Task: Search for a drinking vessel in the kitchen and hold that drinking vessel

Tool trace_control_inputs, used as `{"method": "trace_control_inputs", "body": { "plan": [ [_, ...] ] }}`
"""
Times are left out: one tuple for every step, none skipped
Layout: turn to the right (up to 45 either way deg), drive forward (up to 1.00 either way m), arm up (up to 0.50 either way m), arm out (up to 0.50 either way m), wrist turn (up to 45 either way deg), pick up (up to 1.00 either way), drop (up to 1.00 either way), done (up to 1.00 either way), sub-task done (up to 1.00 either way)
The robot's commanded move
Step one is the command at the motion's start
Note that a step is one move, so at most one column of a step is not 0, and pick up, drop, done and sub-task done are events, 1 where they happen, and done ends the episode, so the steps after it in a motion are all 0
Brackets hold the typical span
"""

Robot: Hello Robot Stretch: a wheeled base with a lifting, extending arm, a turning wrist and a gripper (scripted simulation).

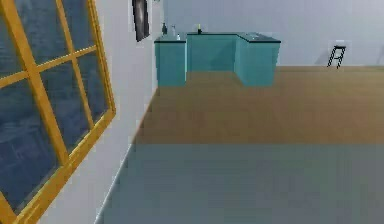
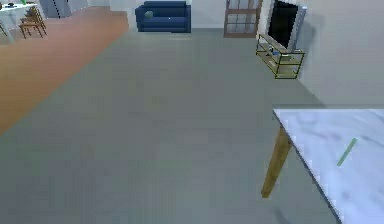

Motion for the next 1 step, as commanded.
{"method": "trace_control_inputs", "body": {
  "plan": [
    [9.0,0.00,0.00,0.00,0.0,0.00,0.00,0.00,0.00]
  ]
}}
